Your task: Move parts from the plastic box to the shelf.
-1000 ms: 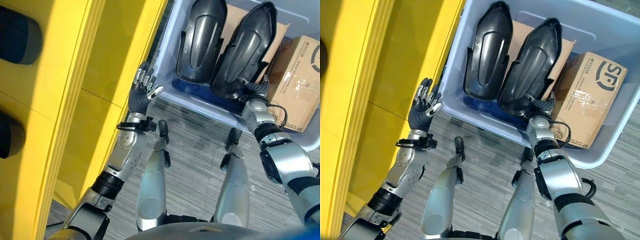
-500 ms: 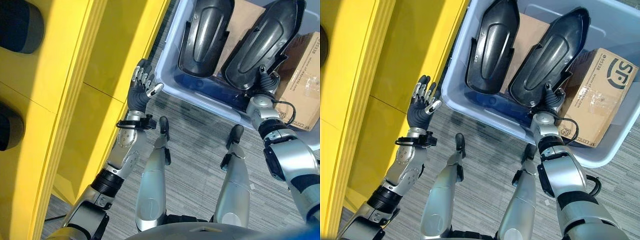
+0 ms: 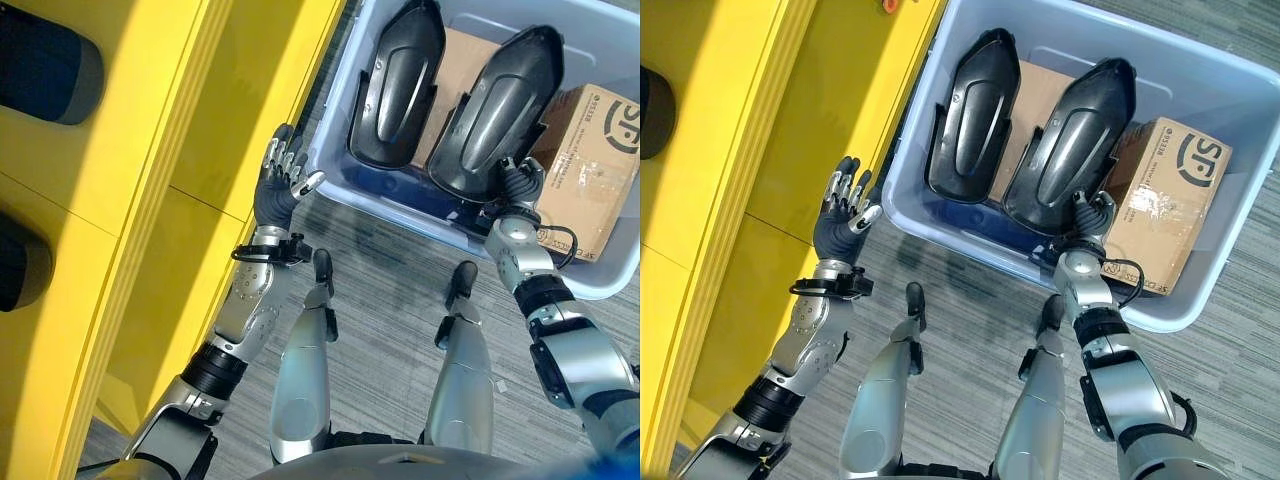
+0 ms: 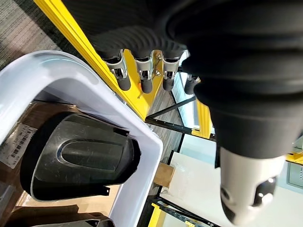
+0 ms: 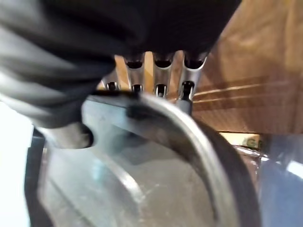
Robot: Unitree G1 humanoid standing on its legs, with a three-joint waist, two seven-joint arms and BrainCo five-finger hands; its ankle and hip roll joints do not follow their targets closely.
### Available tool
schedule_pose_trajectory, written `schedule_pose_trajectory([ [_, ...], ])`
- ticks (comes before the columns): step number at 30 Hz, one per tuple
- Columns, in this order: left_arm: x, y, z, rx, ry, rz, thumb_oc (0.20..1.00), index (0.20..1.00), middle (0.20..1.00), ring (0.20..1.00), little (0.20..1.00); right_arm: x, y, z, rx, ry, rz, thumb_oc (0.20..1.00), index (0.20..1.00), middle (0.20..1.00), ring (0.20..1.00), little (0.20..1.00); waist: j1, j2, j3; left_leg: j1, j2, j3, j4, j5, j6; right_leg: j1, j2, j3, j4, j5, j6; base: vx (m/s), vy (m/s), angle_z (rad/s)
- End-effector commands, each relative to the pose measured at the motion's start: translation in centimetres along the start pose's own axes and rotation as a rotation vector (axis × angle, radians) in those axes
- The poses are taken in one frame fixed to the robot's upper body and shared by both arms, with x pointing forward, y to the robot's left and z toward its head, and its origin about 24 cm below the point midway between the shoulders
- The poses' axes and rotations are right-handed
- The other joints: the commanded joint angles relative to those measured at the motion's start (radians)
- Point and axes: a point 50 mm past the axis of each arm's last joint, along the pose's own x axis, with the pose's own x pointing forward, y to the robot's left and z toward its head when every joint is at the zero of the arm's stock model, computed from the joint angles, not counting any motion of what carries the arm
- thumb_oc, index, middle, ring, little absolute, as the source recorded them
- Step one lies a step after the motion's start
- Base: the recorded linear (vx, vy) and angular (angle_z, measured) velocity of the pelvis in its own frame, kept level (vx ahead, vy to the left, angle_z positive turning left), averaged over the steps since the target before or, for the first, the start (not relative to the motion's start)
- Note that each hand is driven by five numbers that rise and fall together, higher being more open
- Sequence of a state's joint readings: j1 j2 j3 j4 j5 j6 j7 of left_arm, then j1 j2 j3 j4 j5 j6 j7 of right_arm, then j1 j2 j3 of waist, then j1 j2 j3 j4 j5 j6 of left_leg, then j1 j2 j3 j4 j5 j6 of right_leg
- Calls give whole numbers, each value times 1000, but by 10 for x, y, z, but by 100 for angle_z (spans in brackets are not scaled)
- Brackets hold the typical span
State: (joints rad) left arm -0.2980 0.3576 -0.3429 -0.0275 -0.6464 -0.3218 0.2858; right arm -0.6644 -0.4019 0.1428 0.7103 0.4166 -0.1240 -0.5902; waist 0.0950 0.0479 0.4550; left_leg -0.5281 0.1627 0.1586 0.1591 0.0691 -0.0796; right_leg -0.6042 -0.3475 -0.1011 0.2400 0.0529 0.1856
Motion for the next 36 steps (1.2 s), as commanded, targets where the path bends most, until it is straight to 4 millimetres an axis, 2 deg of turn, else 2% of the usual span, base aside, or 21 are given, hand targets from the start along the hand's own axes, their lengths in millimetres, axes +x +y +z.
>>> schedule_pose_trajectory([
  [1,-2,1,21,-21,-108,-25,1000,1000,1000,1000,1000,-4,6,11,28,-98,12,200,200,200,200,200,4,-35,-34,6,91,-51,-25,25,-79,191,-46,-45,-107,91,40,16,-38,-1],
  [6,-6,7,16,-18,-73,-16,1000,1000,1000,1000,1000,-18,-2,12,71,-156,18,200,200,200,200,200,-5,-41,-67,51,94,-48,-47,32,-85,234,-46,-52,-131,93,44,0,0,0],
  [13,-22,30,12,30,-25,20,1000,1000,1000,1000,1000,-50,-35,17,122,-287,77,200,200,200,200,200,-48,-61,-144,152,119,-33,-75,41,-97,317,-45,-53,-148,77,47,39,-47,-6],
  [17,-35,43,7,44,27,37,1000,1000,1000,1000,1000,-74,-47,7,203,-256,177,200,200,200,200,200,-79,-74,-191,250,134,-10,-80,29,-100,385,-38,-45,-148,59,47,77,-43,-10],
  [20,-41,49,6,46,42,48,1000,1000,1000,1000,1000,-82,-51,5,227,-244,223,200,200,200,200,200,-90,-75,-214,295,141,0,-90,28,-102,415,-33,-43,-150,50,47,55,-44,-15],
  [22,-48,59,5,62,63,80,1000,1000,1000,1000,1000,-95,-53,4,244,-234,305,200,200,200,200,200,-102,-72,-243,351,157,17,-93,26,-108,448,-23,-39,-124,23,43,57,-94,-7],
  [25,-64,75,0,65,112,137,1000,1000,1000,1000,1000,-112,-51,0,263,-194,442,200,200,200,200,200,-115,-61,-291,445,187,31,-76,24,-109,505,3,-35,-29,-52,28,20,-139,1],
  [27,-80,85,-2,81,151,187,1000,1000,1000,1000,1000,-120,-49,-2,283,-168,512,200,200,200,200,200,-116,-53,-325,498,219,25,-89,64,-113,524,49,-20,25,-108,8,-57,-209,12],
  [29,-92,94,1,95,158,244,1000,1000,1000,1000,1000,-121,-33,2,303,-159,609,200,200,200,200,200,-82,-45,-329,537,269,-15,-90,135,-103,519,125,-14,117,-188,-42,-147,-322,-20],
  [30,-98,97,2,95,160,267,1000,1000,1000,1000,1000,-119,-28,6,289,-173,647,200,200,200,200,200,-53,-42,-329,545,300,-38,-101,232,-122,520,165,-28,143,-221,-66,-180,-321,-28],
  [31,-100,97,1,89,167,271,1000,1000,1000,1000,1000,-117,-28,8,281,-183,655,200,200,200,200,200,-45,-35,-324,538,313,-55,-111,298,-137,520,189,-41,148,-226,-81,-231,-281,-14],
  [32,-105,97,-4,75,190,283,1000,1000,1000,1000,1000,-114,-31,11,255,-202,649,200,200,200,200,200,-17,-33,-315,504,323,-80,-148,426,-161,531,205,-83,142,-246,-96,-315,-295,25],
  [33,-108,98,-6,77,210,280,1000,1000,1000,1000,1000,-113,-39,13,250,-215,631,200,200,200,200,200,-12,-45,-297,440,323,-35,-137,447,-140,552,206,-141,117,-241,-122,-264,-228,94],
  [34,-108,97,-6,76,210,280,1000,1000,1000,1000,1000,-113,-39,13,250,-216,631,200,200,200,200,200,-13,-41,-301,433,327,-38,-136,448,-139,550,210,-144,110,-235,-123,-329,-327,163],
  [35,-110,98,-10,70,233,272,1000,1000,1000,1000,1000,-119,-48,7,262,-186,611,200,200,200,200,200,-19,-72,-281,411,304,23,-25,322,-91,553,194,-196,94,-223,-144,-267,-259,198],
  [36,-110,97,-10,68,237,261,1000,1000,1000,1000,1000,-122,-51,5,270,-175,608,200,200,200,200,200,-18,-84,-272,396,280,19,61,245,-69,557,181,-223,80,-209,-146,-360,-326,145],
])
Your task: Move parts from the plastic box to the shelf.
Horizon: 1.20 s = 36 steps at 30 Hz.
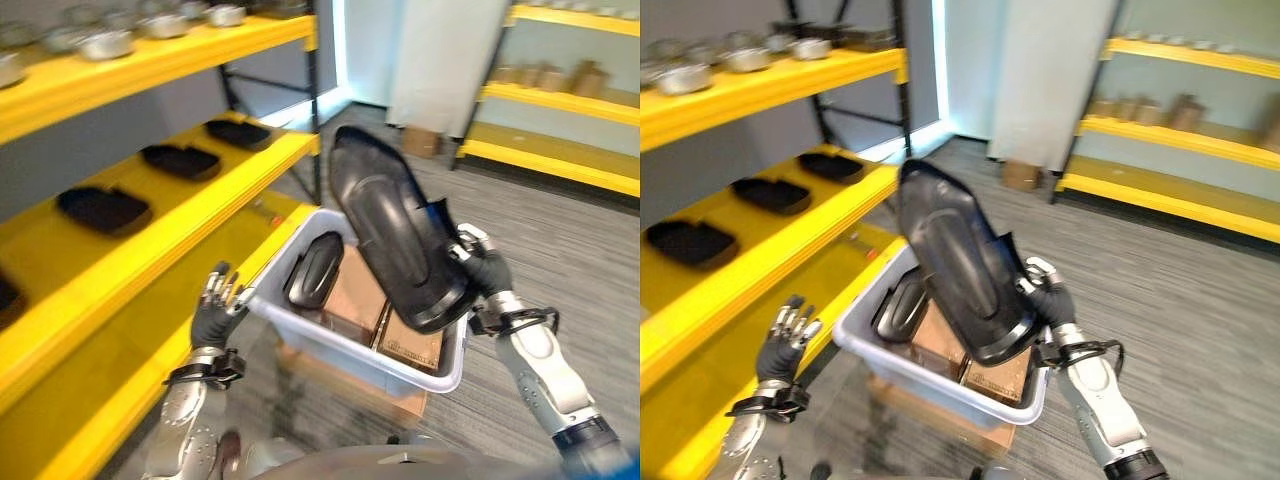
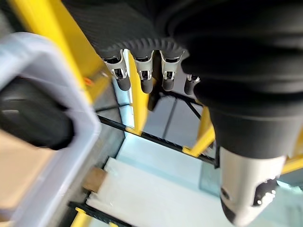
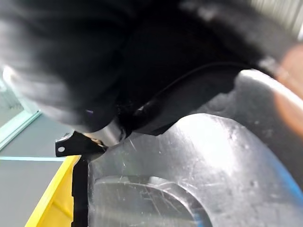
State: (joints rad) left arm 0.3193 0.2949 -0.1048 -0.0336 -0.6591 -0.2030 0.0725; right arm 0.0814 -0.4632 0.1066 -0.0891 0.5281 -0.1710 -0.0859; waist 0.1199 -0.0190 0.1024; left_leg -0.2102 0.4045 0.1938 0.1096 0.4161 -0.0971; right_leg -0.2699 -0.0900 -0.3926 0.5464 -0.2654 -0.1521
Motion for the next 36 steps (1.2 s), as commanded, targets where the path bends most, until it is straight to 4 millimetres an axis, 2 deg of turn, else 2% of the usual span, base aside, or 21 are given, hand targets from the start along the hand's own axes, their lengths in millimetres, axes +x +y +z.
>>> schedule_pose_trajectory([
  [1,26,-8,54,22,-222,-104,1000,1000,1000,1000,1000,-10,3,29,96,-169,18,200,200,200,200,200,-63,-31,88,83,22,5,233,-242,-38,241,-108,10,-236,105,191,-183,-131,137],
  [2,25,-8,54,23,-221,-104,1000,1000,1000,1000,1000,-10,3,29,97,-168,17,200,200,200,200,200,-68,-31,89,76,21,-5,246,-252,-36,245,-109,3,-236,103,193,-192,21,169],
  [3,30,-15,59,23,-239,-133,1000,1000,1000,1000,1000,-16,0,25,135,-157,-19,200,200,200,200,200,-93,-29,87,103,33,33,283,-321,-31,247,-134,-53,-238,116,198,-87,171,228],
  [4,31,-17,61,21,-247,-141,1000,1000,1000,1000,1000,-19,0,23,153,-151,-34,200,200,200,200,200,-104,-28,84,125,30,48,247,-341,-33,248,-153,-68,-231,125,211,-55,346,211],
  [5,34,-22,63,9,-257,-164,1000,1000,1000,1000,1000,-23,-6,25,172,-163,-70,200,200,200,200,200,-125,-16,77,163,11,91,143,-390,-38,255,-186,-89,-241,163,249,45,280,153],
  [7,34,-25,63,6,-257,-176,1000,1000,1000,1000,1000,-24,-7,25,164,-163,-72,200,200,200,200,200,-124,-16,73,173,-1,110,115,-413,-34,264,-214,-96,-236,177,267,97,325,116],
  [9,39,-31,75,27,-300,-214,1000,1000,1000,1000,1000,-23,-13,29,160,-181,-104,200,200,200,200,200,-110,-28,89,133,-29,101,126,-398,-45,290,-279,-132,-260,238,298,96,372,59],
  [12,37,-27,75,35,-294,-211,1000,1000,1000,1000,1000,-24,-12,28,172,-182,-99,200,200,200,200,200,-101,-40,90,138,-62,107,84,-417,-38,309,-309,-157,-299,279,327,55,211,73],
  [13,36,-23,76,44,-299,-198,1000,1000,1000,1000,1000,-23,-10,28,181,-182,-95,200,200,200,200,200,-82,-55,96,125,-92,97,74,-422,-29,307,-328,-157,-316,336,349,31,167,112],
  [15,35,-23,79,57,-301,-204,1000,1000,1000,1000,1000,-22,-8,27,203,-186,-97,200,200,200,200,200,-64,-75,100,97,-121,79,57,-422,-21,313,-343,-170,-350,382,371,48,250,10],
  [16,34,-23,82,79,-305,-218,1000,1000,1000,1000,1000,-24,-9,29,203,-197,-112,200,200,200,200,200,-35,-90,103,43,-179,44,49,-428,0,340,-373,-209,-413,459,401,56,249,-2],
  [22,36,-23,88,96,-332,-209,1000,1000,1000,1000,1000,-20,-6,29,226,-211,-135,200,200,200,200,200,-20,-108,93,-41,-269,1,67,-465,45,338,-411,-211,-462,581,414,85,243,69],
  [24,36,-21,88,98,-342,-191,1000,1000,1000,1000,1000,-21,-7,27,241,-204,-148,200,200,200,200,200,-39,-98,74,-47,-323,-15,53,-485,76,303,-394,-69,-457,637,414,218,331,14],
  [25,36,-21,87,95,-341,-190,1000,1000,1000,1000,1000,-22,-8,25,244,-195,-147,200,200,200,200,200,-42,-94,72,-34,-339,-22,38,-492,89,293,-392,-44,-435,635,414,261,451,43],
  [26,36,-20,85,99,-335,-187,1000,1000,1000,1000,1000,-24,-8,22,255,-176,-145,200,200,200,200,200,-64,-85,75,1,-380,-37,-26,-459,123,244,-365,51,-376,628,389,275,450,67],
  [27,37,-20,84,106,-331,-183,1000,1000,1000,1000,1000,-24,-6,19,272,-163,-133,200,200,200,200,200,-92,-67,78,50,-390,-73,-108,-428,139,169,-247,192,-309,524,343,284,444,60],
  [28,37,-20,82,108,-325,-181,1000,1000,1000,1000,1000,-25,-7,18,277,-157,-124,200,200,200,200,200,-107,-53,83,77,-386,-90,-147,-410,140,116,-164,257,-269,445,315,191,234,60],
  [29,37,-20,82,107,-325,-181,1000,1000,1000,1000,1000,-25,-7,18,277,-157,-123,200,200,200,200,200,-106,-52,81,76,-384,-88,-152,-406,139,110,-162,259,-266,445,313,200,157,49],
  [30,37,-20,79,113,-310,-186,1000,1000,1000,1000,1000,-28,-9,15,284,-140,-119,200,200,200,200,200,-123,-33,103,118,-377,-111,-192,-393,135,33,-42,309,-237,317,275,204,78,40],
  [32,35,-19,75,107,-292,-192,1000,1000,1000,1000,1000,-33,-13,13,279,-127,-131,200,200,200,200,200,-143,-33,121,146,-397,-137,-197,-400,130,4,17,356,-302,314,272,245,22,10],
  [36,34,-20,66,88,-265,-208,1000,1000,1000,1000,1000,-44,-27,9,245,-111,-187,200,200,200,200,200,-202,-35,130,213,-439,-192,-197,-434,130,-85,73,490,-510,421,298,299,-43,59],
])
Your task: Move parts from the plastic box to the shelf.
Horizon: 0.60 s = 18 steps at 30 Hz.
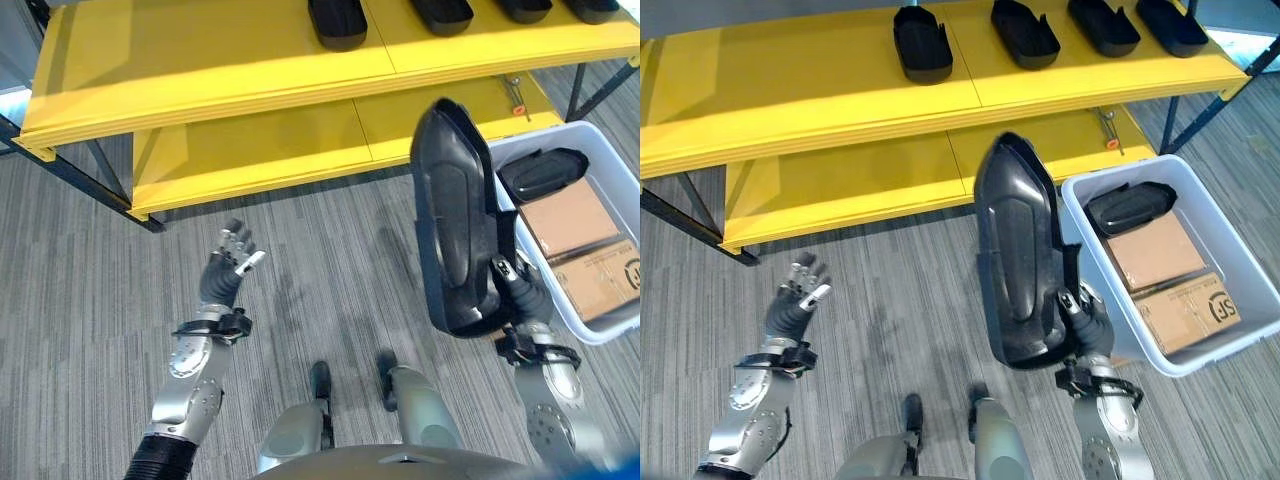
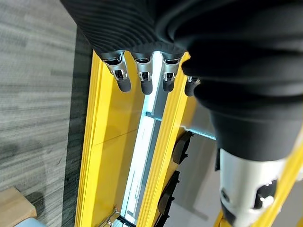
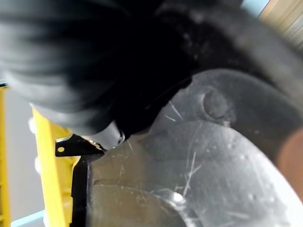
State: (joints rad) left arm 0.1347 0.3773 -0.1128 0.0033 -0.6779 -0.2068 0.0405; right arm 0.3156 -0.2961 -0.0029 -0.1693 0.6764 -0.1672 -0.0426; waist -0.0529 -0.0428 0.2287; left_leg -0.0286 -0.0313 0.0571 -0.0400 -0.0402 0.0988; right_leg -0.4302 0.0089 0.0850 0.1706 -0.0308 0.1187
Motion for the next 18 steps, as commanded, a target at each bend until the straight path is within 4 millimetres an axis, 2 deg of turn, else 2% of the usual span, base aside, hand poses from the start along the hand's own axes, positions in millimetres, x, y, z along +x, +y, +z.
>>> schedule_pose_trajectory([
  [1,0,-6,30,35,-144,-89,1000,1000,1000,1000,1000,4,-10,38,-24,-186,4,200,200,200,200,200,-41,-6,7,58,-10,-69,-47,8,-67,60,-31,7,-163,209,37,380,-49,62],
  [3,-1,-10,27,39,-134,-110,1000,1000,1000,1000,1000,0,-15,37,-48,-175,-15,200,200,200,200,200,-66,3,13,115,-20,-100,-47,-24,-67,56,-36,-24,-209,237,49,362,-56,68],
  [6,-5,-13,22,30,-117,-123,1000,1000,1000,1000,1000,-3,-19,36,-58,-161,-22,200,200,200,200,200,-91,3,3,184,-38,-126,-47,-61,-61,64,-39,-32,-205,266,55,368,-101,81],
  [7,-7,-15,20,13,-112,-128,1000,1000,1000,1000,1000,-5,-20,37,-55,-165,-24,200,200,200,200,200,-98,6,-27,223,-46,-135,-47,-85,-60,99,-37,-29,-220,294,53,432,-160,60],
  [10,-5,-20,17,-23,-111,-138,1000,1000,1000,1000,1000,-3,-23,43,-66,-187,-30,200,200,200,200,200,-107,31,-55,245,-35,-149,-17,-85,-72,131,-20,-36,-188,286,32,383,-158,42],
  [11,-4,-25,16,-48,-114,-144,1000,1000,1000,1000,1000,-3,-23,45,-72,-195,-31,200,200,200,200,200,-110,51,-66,253,-22,-154,22,-78,-89,139,-9,-71,-134,241,10,422,-213,64],
  [12,-1,-30,15,-66,-120,-155,1000,1000,1000,1000,1000,-2,-24,48,-73,-212,-36,200,200,200,200,200,-116,59,-69,216,-24,-140,156,-7,-145,179,-10,-92,-120,215,-21,373,-192,45],
  [13,1,-34,15,-79,-122,-165,1000,1000,1000,1000,1000,-1,-25,51,-73,-224,-41,200,200,200,200,200,-116,55,-64,159,-22,-109,279,51,-197,209,-18,-108,-121,196,-30,206,-101,69],
  [14,1,-33,15,-79,-122,-165,1000,1000,1000,1000,1000,-1,-25,51,-73,-223,-41,200,200,200,200,200,-117,60,-66,159,-16,-110,281,44,-197,210,-13,-110,-121,190,-30,149,-142,75],
  [15,3,-37,16,-101,-126,-175,1000,1000,1000,1000,1000,1,-23,55,-67,-244,-38,200,200,200,200,200,-108,28,-41,39,-1,-34,513,117,-259,264,-39,-124,-121,164,-53,134,-177,73],
  [16,4,-38,17,-105,-128,-179,1000,1000,1000,1000,1000,2,-22,55,-67,-246,-35,200,200,200,200,200,-96,12,-28,3,9,1,574,126,-265,283,-49,-131,-121,150,-64,153,-223,52],
  [17,4,-38,18,-104,-128,-178,1000,1000,1000,1000,1000,3,-22,56,-66,-248,-37,200,200,200,200,200,-88,3,-19,-24,26,36,611,110,-259,295,-53,-137,-118,139,-69,114,-133,37],
  [18,3,-38,17,-104,-123,-177,1000,1000,1000,1000,1000,3,-22,56,-64,-246,-38,200,200,200,200,200,-82,-1,-17,-47,61,65,595,105,-239,308,-58,-138,-121,130,-70,142,-95,28],
])
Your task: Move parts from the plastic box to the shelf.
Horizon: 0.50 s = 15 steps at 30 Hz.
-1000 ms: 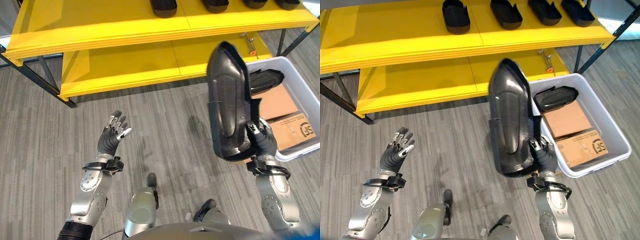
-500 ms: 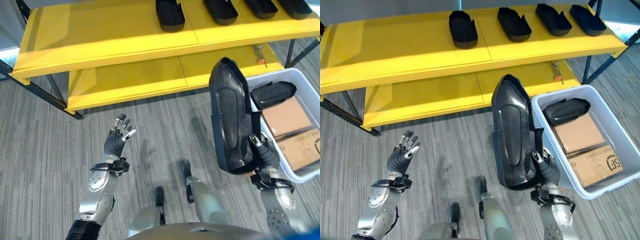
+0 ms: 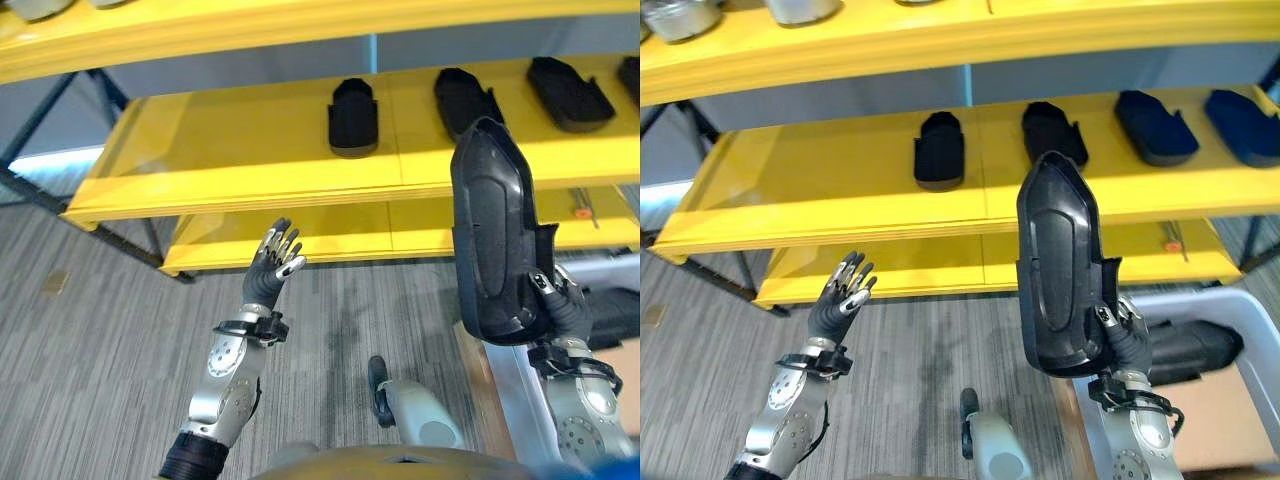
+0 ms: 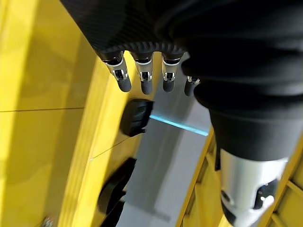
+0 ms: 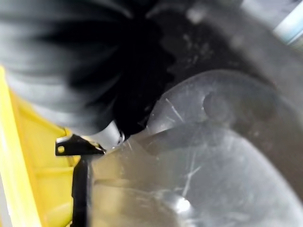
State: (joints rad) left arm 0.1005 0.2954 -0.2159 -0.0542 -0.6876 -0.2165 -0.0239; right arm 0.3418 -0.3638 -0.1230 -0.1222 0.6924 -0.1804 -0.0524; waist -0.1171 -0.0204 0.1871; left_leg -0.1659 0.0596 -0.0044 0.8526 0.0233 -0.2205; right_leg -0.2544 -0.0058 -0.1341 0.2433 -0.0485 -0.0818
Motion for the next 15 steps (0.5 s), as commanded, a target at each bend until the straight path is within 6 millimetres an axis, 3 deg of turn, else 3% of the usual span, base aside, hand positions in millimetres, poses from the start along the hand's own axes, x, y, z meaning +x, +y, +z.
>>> schedule_pose_trajectory([
  [1,-3,9,23,25,-88,11,1000,1000,1000,1000,1000,5,14,39,38,-214,62,200,200,200,200,200,-16,-34,23,70,32,160,-314,45,99,150,-55,76,-201,141,131,181,-37,12],
  [2,-5,11,22,24,-78,15,1000,1000,1000,1000,1000,4,14,39,40,-212,60,200,200,200,200,200,-12,-39,16,70,89,180,-385,38,115,161,-64,76,-203,130,135,291,75,20],
  [3,-8,13,21,26,-70,30,1000,1000,1000,1000,1000,5,14,38,25,-206,60,200,200,200,200,200,5,-43,8,93,160,165,-577,35,130,174,-77,88,-201,105,156,365,259,8],
  [4,-10,17,21,31,-66,51,1000,1000,1000,1000,1000,6,14,36,8,-200,57,200,200,200,200,200,14,-35,-3,94,267,148,-778,129,108,169,-86,109,-181,74,171,445,430,-4],
  [5,-10,17,19,25,-65,63,1000,1000,1000,1000,1000,6,12,36,-5,-194,49,200,200,200,200,200,10,-22,-10,105,369,185,-924,267,68,176,-108,101,-158,41,185,364,433,-37],
  [6,-10,17,19,22,-65,65,1000,1000,1000,1000,1000,5,11,36,-8,-192,44,200,200,200,200,200,10,-16,-11,98,393,199,-934,301,51,184,-116,97,-155,34,193,322,356,6],
  [7,-10,17,18,22,-63,67,1000,1000,1000,1000,1000,5,10,36,-10,-191,40,200,200,200,200,200,13,-4,-16,99,405,198,-940,328,33,192,-115,98,-151,24,199,248,247,15],
  [10,-11,19,21,20,-72,61,1000,1000,1000,1000,1000,3,12,33,5,-180,52,200,200,200,200,200,24,25,-48,132,391,222,-940,282,16,230,-130,121,-146,2,214,419,374,-32],
  [12,-5,15,26,30,-83,25,1000,1000,1000,1000,1000,0,9,33,15,-185,25,200,200,200,200,200,28,17,-47,122,334,244,-914,224,37,285,-195,121,-163,12,244,393,441,-10],
  [15,1,13,32,55,-90,-4,1000,1000,1000,1000,1000,-1,10,30,27,-173,18,200,200,200,200,200,30,-16,-52,65,217,242,-820,117,80,294,-305,115,-172,124,289,239,404,44],
])
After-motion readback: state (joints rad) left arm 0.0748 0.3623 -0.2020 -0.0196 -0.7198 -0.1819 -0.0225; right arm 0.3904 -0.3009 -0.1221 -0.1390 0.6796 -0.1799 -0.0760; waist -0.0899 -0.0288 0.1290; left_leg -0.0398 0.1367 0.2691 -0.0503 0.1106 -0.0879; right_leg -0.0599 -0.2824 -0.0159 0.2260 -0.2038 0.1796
